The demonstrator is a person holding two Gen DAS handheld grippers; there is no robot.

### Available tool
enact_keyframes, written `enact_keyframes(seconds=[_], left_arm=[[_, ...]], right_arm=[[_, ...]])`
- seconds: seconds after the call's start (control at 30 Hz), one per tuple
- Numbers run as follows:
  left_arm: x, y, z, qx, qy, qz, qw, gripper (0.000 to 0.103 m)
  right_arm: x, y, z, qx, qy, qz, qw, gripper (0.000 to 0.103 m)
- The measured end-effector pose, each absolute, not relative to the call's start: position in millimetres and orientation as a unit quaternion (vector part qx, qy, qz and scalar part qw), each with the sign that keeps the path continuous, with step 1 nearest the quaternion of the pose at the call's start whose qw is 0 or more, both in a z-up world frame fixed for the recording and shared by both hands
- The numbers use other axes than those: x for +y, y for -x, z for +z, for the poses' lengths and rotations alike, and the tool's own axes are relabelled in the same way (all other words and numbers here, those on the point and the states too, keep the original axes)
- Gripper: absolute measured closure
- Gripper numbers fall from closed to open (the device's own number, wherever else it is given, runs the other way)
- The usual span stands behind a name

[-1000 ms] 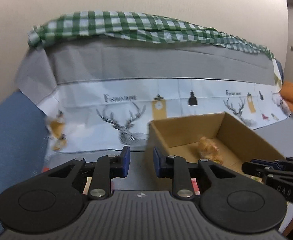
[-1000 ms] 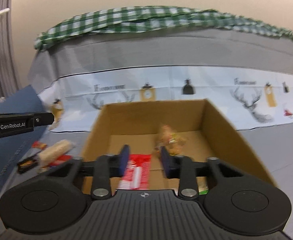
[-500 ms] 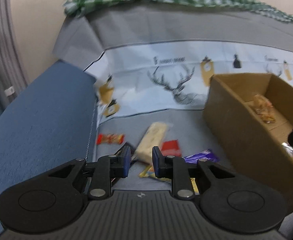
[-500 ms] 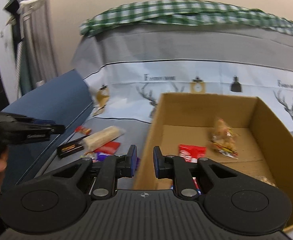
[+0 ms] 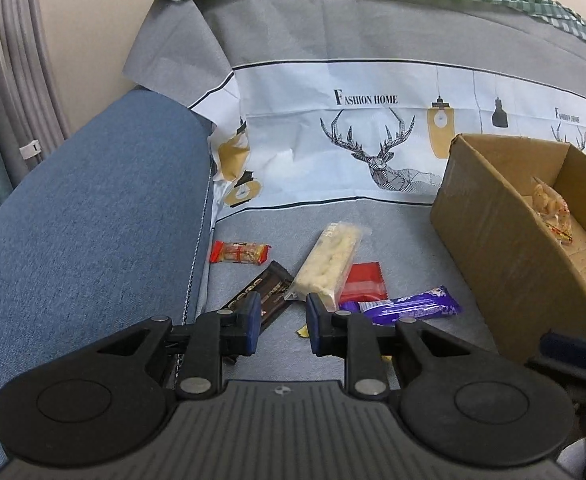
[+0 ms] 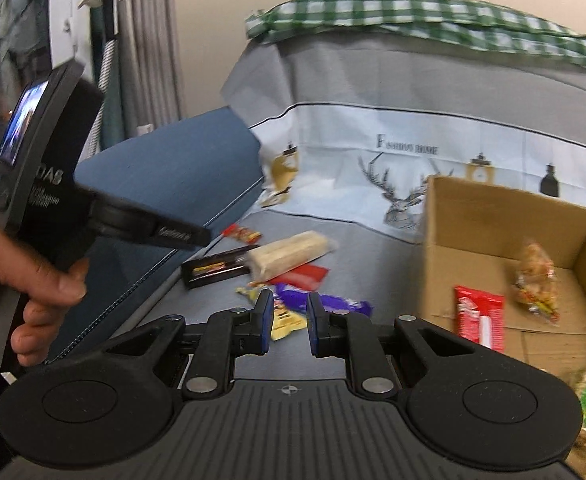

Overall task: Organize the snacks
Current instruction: 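Move both open grippers back to the snack pile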

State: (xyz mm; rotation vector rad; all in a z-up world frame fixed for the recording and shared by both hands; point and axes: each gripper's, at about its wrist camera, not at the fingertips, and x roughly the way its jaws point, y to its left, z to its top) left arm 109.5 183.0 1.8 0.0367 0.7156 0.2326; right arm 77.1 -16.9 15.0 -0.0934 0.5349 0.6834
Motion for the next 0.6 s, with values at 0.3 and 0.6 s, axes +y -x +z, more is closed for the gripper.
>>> enact_keyframes(seconds=[0.3,0.6], left_arm=[[197,-113,-4,0.367,-0.006,0.128,0.922,0.076],[204,-120,-12,0.382,-0.008,0.135,0.914,0.076]], right_arm=[[6,-79,0,0.268,0.054,0.351,0.896,0.085],[19,-86,-15,0.263,0.062,0.351,0.897,0.075]])
